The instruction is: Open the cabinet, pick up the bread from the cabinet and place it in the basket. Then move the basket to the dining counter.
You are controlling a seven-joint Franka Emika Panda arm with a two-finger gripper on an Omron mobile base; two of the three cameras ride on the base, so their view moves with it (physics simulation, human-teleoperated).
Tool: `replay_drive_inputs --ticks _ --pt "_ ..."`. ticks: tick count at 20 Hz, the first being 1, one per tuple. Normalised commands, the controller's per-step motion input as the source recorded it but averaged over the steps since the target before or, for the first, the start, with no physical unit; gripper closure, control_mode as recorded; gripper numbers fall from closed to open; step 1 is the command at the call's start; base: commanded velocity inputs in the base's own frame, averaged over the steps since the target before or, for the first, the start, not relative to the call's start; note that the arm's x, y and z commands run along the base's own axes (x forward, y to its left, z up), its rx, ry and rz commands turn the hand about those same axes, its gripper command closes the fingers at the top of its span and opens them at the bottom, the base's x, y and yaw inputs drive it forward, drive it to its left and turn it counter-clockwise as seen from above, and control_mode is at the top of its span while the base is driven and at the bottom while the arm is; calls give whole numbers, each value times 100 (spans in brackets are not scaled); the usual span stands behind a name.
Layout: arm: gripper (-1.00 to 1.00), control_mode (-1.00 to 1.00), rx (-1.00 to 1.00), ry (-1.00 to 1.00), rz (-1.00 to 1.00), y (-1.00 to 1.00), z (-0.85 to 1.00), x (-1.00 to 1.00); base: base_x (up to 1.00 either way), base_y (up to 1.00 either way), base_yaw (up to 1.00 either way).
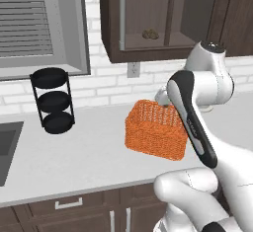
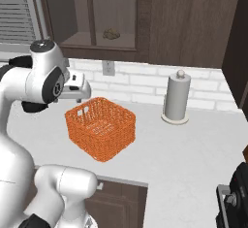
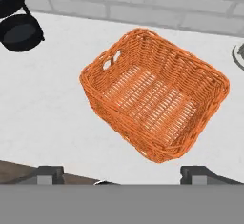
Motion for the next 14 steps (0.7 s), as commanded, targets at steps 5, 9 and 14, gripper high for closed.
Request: replay_drive_inputs --ticks 5,9,14 --pt "-100 -100 0 -46 2 26 15 -89 0 0 0" --pt "-100 -100 0 -35 0 17 80 -46 0 0 0" --pt "-100 -100 0 -30 0 22 88 -47 0 0 0"
